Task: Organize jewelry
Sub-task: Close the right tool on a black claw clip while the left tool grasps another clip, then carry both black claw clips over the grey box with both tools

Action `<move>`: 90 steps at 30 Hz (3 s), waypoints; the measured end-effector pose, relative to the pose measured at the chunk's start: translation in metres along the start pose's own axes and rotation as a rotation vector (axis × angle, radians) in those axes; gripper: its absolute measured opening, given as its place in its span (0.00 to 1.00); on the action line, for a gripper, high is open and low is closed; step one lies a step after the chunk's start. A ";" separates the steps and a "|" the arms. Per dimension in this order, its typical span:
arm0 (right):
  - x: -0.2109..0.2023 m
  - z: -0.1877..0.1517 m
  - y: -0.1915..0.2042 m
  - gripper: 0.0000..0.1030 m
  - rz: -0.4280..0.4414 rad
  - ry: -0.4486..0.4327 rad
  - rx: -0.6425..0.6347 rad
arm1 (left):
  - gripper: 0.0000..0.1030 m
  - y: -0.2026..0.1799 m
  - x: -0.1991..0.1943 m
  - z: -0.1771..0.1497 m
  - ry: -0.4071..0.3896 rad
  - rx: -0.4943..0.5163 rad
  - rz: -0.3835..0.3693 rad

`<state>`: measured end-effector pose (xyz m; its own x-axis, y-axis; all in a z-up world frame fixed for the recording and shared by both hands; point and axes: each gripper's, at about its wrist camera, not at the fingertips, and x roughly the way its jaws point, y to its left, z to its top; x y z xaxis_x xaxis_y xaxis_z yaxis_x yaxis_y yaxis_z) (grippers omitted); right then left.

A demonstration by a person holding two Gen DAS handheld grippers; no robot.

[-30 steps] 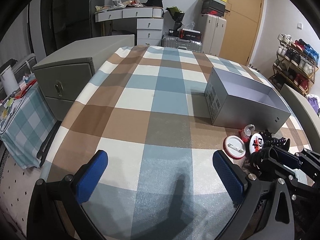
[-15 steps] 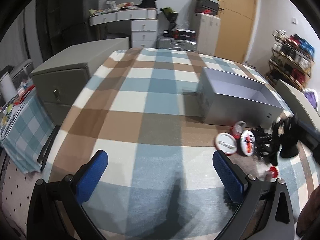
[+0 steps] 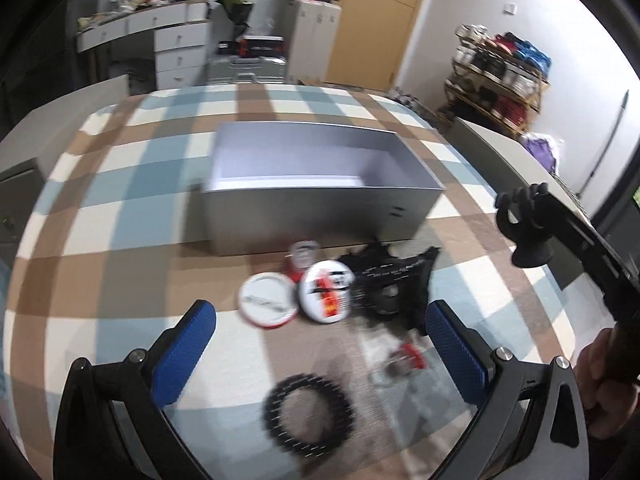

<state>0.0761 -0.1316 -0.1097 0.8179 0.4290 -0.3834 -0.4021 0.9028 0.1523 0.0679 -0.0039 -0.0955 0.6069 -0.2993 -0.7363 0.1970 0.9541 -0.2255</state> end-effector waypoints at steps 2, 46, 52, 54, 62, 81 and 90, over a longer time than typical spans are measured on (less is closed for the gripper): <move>0.000 -0.001 -0.004 0.23 0.000 -0.001 0.009 | 0.99 -0.009 0.001 0.003 0.007 0.018 -0.020; -0.014 -0.006 -0.025 0.23 0.028 -0.030 0.080 | 0.41 -0.047 -0.010 0.010 0.173 0.114 -0.114; -0.013 0.000 -0.018 0.23 0.050 -0.029 0.088 | 0.41 -0.037 -0.028 0.016 0.102 0.090 -0.103; -0.012 0.003 -0.015 0.23 0.062 -0.031 0.085 | 0.41 -0.034 -0.034 0.020 0.069 0.087 -0.087; 0.007 0.032 -0.004 0.23 0.124 -0.044 0.063 | 0.41 -0.011 -0.038 0.049 -0.017 0.055 -0.073; 0.115 0.066 -0.010 0.23 0.258 0.121 0.085 | 0.42 0.034 0.013 0.097 -0.003 -0.025 -0.104; 0.143 0.058 -0.007 0.23 0.261 0.213 0.072 | 0.41 0.045 0.036 0.095 0.071 -0.060 -0.141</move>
<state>0.2194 -0.0752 -0.1126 0.5841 0.6367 -0.5034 -0.5500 0.7666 0.3314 0.1714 0.0278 -0.0715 0.5206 -0.4308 -0.7372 0.2283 0.9022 -0.3659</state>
